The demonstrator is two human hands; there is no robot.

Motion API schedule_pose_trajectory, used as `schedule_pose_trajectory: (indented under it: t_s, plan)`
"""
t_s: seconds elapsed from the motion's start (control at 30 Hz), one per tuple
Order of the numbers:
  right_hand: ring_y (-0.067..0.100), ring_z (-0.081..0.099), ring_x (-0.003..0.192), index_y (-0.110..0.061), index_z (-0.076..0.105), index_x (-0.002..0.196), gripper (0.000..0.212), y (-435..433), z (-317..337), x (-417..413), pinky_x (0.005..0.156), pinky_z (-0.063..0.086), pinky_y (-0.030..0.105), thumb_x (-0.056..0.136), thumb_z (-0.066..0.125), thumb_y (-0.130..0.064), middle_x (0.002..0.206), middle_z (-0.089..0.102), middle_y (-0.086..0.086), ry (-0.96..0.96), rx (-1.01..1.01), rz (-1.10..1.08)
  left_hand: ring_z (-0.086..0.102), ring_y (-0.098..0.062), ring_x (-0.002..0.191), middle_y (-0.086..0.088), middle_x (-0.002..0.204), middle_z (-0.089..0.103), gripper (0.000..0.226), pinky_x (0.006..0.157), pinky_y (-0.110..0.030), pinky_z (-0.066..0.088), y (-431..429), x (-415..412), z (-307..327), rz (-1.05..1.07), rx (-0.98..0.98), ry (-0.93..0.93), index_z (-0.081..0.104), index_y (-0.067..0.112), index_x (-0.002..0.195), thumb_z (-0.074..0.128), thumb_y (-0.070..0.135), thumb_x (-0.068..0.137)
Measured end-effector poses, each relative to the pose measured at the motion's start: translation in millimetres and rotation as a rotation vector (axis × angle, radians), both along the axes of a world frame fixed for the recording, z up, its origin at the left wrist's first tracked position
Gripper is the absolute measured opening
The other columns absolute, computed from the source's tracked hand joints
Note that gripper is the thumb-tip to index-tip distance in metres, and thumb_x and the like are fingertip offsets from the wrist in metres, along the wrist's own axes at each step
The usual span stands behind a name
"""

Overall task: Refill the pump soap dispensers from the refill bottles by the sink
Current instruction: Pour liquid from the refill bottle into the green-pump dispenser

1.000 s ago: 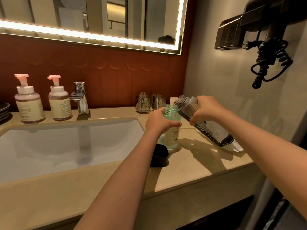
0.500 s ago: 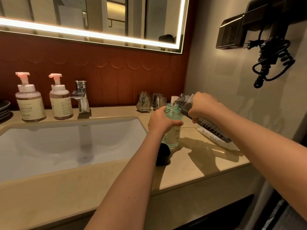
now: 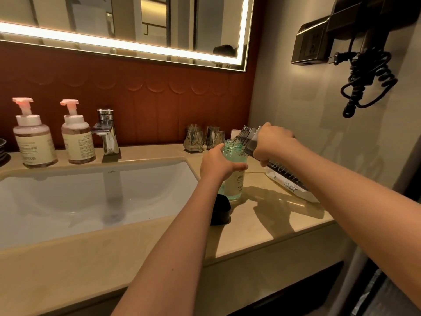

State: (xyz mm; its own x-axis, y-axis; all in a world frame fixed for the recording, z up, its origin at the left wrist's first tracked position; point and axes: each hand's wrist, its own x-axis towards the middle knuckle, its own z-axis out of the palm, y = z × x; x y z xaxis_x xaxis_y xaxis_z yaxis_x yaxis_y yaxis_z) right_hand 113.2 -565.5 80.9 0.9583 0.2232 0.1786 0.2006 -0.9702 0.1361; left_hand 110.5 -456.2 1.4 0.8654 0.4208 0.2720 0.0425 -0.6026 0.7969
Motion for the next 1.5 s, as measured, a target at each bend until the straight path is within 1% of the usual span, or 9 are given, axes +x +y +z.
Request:
schedule_pose_trajectory:
  t_s: [0.1,0.23,0.57,0.73,0.97,1.1,1.5]
  plan:
    - [0.032,0.049,0.118,0.003,0.029,0.138,0.072,1,0,-2,0.099,0.042,0.05,0.08,0.069,-0.011,0.128,0.048,0.013,-0.003,-0.016,-0.005,0.044,-0.022,0.128,-0.005,0.142,0.045,0.095,0.095,-0.036,0.044,0,0,0,-0.008,-0.026,-0.005,0.032,0.016,0.144,0.08,0.042,0.067]
    - [0.032,0.049,0.119,0.003,0.027,0.138,0.073,2,1,-5,0.099,0.042,0.051,0.08,0.069,-0.01,0.128,0.048,0.013,-0.007,-0.021,-0.022,0.041,-0.024,0.13,-0.005,0.144,0.042,0.094,0.096,-0.038,0.043,-1,-2,1,-0.011,-0.028,0.001,0.031,0.016,0.145,0.079,0.041,0.068]
    - [0.031,0.044,0.124,0.002,0.027,0.14,0.071,3,3,-11,0.101,0.04,0.052,0.083,0.068,-0.01,0.133,0.043,0.013,-0.003,-0.055,-0.04,0.044,-0.023,0.128,-0.005,0.142,0.045,0.094,0.094,-0.036,0.044,-1,-1,0,-0.001,-0.026,-0.006,0.033,0.016,0.144,0.08,0.042,0.067]
    - [0.032,0.043,0.125,0.002,0.024,0.14,0.072,3,3,-11,0.101,0.04,0.051,0.083,0.067,-0.012,0.135,0.042,0.013,0.0,-0.044,-0.053,0.043,-0.022,0.128,-0.005,0.142,0.045,0.092,0.094,-0.035,0.044,-1,-1,0,-0.004,-0.016,-0.014,0.033,0.015,0.144,0.079,0.04,0.069]
    - [0.032,0.042,0.126,0.003,0.022,0.141,0.072,4,4,-15,0.101,0.039,0.051,0.085,0.063,-0.016,0.136,0.041,0.015,-0.001,-0.026,-0.051,0.042,-0.023,0.129,-0.005,0.143,0.044,0.094,0.095,-0.036,0.044,0,0,-1,-0.002,-0.019,-0.015,0.032,0.015,0.144,0.079,0.042,0.068]
    - [0.032,0.042,0.126,0.003,0.024,0.141,0.068,3,4,-17,0.101,0.039,0.052,0.087,0.06,-0.015,0.135,0.041,0.014,-0.005,-0.026,-0.039,0.042,-0.023,0.129,-0.005,0.143,0.044,0.095,0.095,-0.036,0.043,0,1,-2,-0.004,-0.015,-0.018,0.032,0.016,0.144,0.08,0.043,0.067]
    - [0.032,0.044,0.125,0.002,0.024,0.141,0.069,4,2,-17,0.101,0.04,0.051,0.086,0.062,-0.016,0.134,0.042,0.015,-0.015,-0.017,-0.042,0.041,-0.024,0.13,-0.005,0.144,0.042,0.095,0.097,-0.038,0.042,1,2,-3,0.001,-0.011,-0.017,0.032,0.016,0.144,0.08,0.043,0.067]
